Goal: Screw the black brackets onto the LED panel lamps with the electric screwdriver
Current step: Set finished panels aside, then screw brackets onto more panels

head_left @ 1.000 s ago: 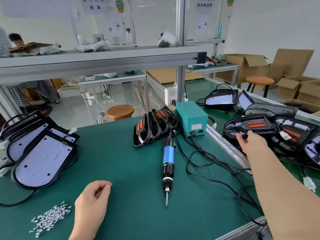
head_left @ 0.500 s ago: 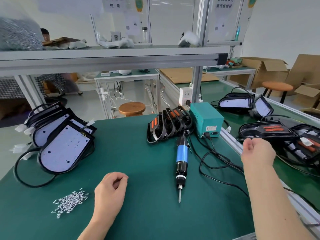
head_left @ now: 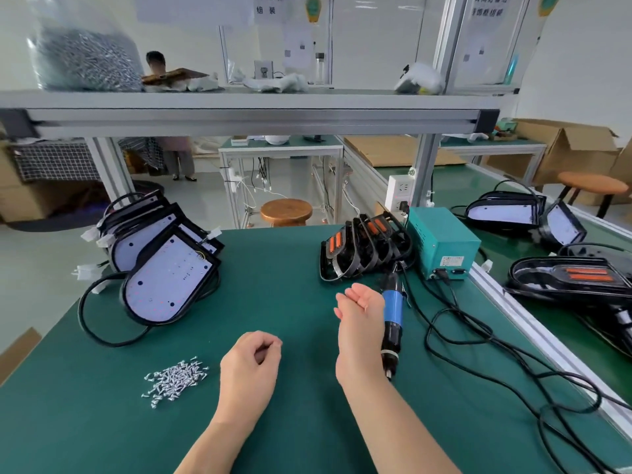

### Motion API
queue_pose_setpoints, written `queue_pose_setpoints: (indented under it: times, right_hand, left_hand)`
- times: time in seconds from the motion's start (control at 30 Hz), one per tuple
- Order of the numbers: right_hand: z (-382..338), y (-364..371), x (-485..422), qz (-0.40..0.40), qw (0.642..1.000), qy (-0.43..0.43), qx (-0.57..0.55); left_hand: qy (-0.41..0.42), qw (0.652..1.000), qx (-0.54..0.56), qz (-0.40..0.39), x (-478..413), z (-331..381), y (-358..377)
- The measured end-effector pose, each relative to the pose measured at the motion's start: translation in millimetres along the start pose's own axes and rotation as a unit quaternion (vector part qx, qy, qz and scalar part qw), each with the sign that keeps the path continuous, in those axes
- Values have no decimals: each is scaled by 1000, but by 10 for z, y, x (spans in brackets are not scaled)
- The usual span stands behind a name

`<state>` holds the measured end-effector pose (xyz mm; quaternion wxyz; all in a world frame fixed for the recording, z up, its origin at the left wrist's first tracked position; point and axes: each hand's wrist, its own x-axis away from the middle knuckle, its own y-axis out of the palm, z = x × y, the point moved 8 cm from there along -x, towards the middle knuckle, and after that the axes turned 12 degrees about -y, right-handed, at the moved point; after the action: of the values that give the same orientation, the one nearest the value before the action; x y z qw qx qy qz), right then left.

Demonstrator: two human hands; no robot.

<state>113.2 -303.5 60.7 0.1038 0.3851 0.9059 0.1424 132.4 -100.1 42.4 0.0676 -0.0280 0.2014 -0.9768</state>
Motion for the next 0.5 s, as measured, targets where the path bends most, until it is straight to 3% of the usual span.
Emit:
queue_pose_setpoints:
  times: [0.17, 0.33, 0.5]
  right_hand:
    - [237, 276, 150, -73, 993, -17, 93]
    - [292, 425, 288, -205, 941, -102, 251]
    - [317, 465, 293, -243, 922, -132, 271]
  left_hand:
    - [8, 1000, -3, 1, 11, 17, 1]
    - [33, 999, -25, 5, 11, 45, 6]
    - [15, 1000, -12, 2, -8, 32, -11]
